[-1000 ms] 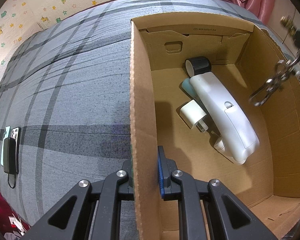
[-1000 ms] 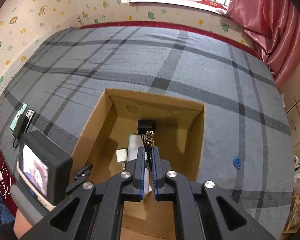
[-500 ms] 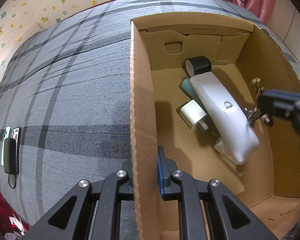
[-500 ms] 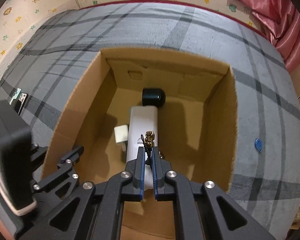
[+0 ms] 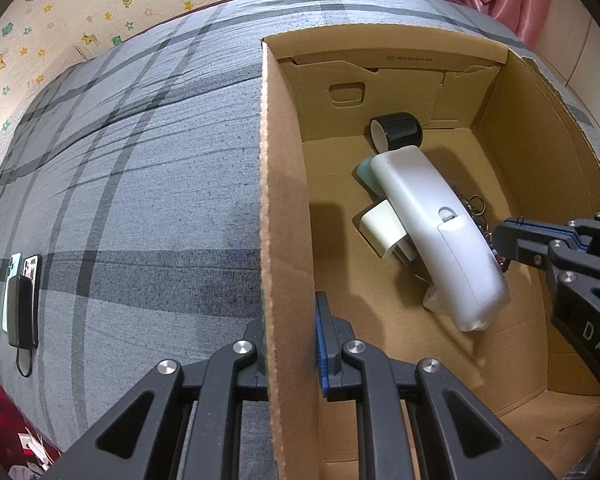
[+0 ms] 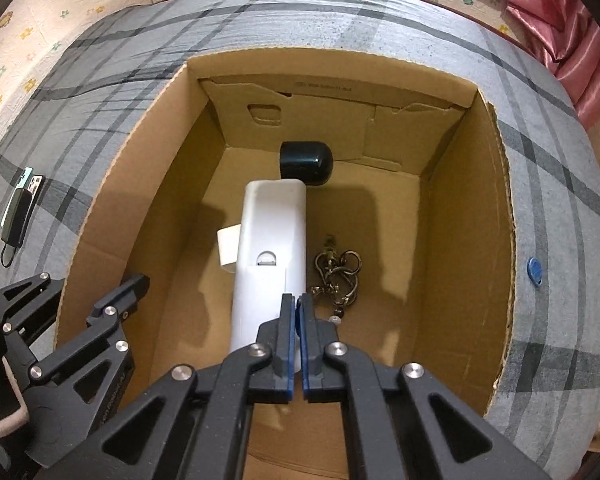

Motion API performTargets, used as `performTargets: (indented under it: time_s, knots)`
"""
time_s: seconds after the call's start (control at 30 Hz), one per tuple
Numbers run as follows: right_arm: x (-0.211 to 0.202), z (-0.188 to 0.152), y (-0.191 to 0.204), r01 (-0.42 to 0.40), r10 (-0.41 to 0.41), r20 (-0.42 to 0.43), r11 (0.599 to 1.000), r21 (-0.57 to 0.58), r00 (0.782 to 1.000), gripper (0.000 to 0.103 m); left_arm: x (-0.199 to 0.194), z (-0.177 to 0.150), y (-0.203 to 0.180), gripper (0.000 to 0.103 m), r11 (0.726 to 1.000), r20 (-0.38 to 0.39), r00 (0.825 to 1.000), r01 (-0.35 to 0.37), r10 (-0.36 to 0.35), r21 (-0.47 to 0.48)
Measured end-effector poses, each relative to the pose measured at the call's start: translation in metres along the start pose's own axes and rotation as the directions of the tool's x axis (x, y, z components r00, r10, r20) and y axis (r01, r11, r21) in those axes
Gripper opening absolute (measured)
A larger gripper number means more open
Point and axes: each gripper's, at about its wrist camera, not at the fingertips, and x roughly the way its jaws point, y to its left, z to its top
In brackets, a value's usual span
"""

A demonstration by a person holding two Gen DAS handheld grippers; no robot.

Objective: Organize rigid objects
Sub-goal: 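Lower the keychain into the box and open the right gripper, then move the right gripper back toward the blue tag on the bed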

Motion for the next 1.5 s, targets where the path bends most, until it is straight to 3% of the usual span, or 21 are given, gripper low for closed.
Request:
performTargets:
  time_s: [0.5, 0.57, 0.63, 0.77, 0.87, 0.93, 1.03, 1.27, 1.5]
  knots:
    - [-0.006, -0.002, -0.004, -0.035, 0.035, 0.007, 0.999, 0.014, 0.999, 0.004, 0.0, 0.0, -0.001, 0.015, 1.0, -0.001, 1.0, -0.003, 0.003, 0.002]
    - [-0.009, -0.003, -0.003, -0.029, 0.029, 0.015, 1.0, 0.003, 0.999, 0.016, 0.0, 0.0, -0.001, 0.015, 1.0, -0.001, 1.0, -0.003, 0.003, 0.002]
    - [-0.012, -0.004, -0.002, -0.014, 0.014, 0.033, 1.0, -0.005, 0.999, 0.04, 0.0, 0.0, -0.001, 0.015, 1.0, -0.002, 1.0, -0.002, 0.002, 0.001]
    - [-0.024, -0.004, -0.002, 0.002, -0.001, 0.064, 1.0, -0.01, 0.998, 0.045, 0.0, 0.0, -0.001, 0.015, 1.0, -0.002, 1.0, -0.007, 0.007, 0.004]
    - [-0.033, -0.004, -0.003, 0.027, -0.025, 0.09, 1.0, -0.011, 0.996, 0.056, 0.0, 0.0, -0.002, 0.015, 1.0, -0.002, 1.0, -0.006, 0.006, 0.003]
    - [-0.038, -0.003, -0.003, 0.041, -0.04, 0.107, 0.999, -0.01, 0.993, 0.076, 0.0, 0.0, -0.002, 0.015, 1.0, -0.002, 1.0, -0.007, 0.007, 0.004]
    - [-0.047, -0.003, -0.006, 0.058, -0.056, 0.139, 0.998, -0.006, 0.989, 0.09, 0.0, 0.0, -0.002, 0.015, 1.0, -0.002, 1.0, -0.006, 0.006, 0.004]
    - [-0.058, -0.003, -0.016, 0.039, -0.041, 0.151, 0.999, 0.013, 0.988, 0.1, 0.0, 0.0, -0.001, 0.015, 1.0, -0.002, 1.0, -0.008, 0.008, 0.004]
    - [-0.074, -0.001, -0.027, 0.042, -0.047, 0.183, 0.999, 0.035, 0.982, 0.101, -0.001, 0.0, -0.002, 0.015, 1.0, -0.003, 1.0, -0.009, 0.009, 0.004]
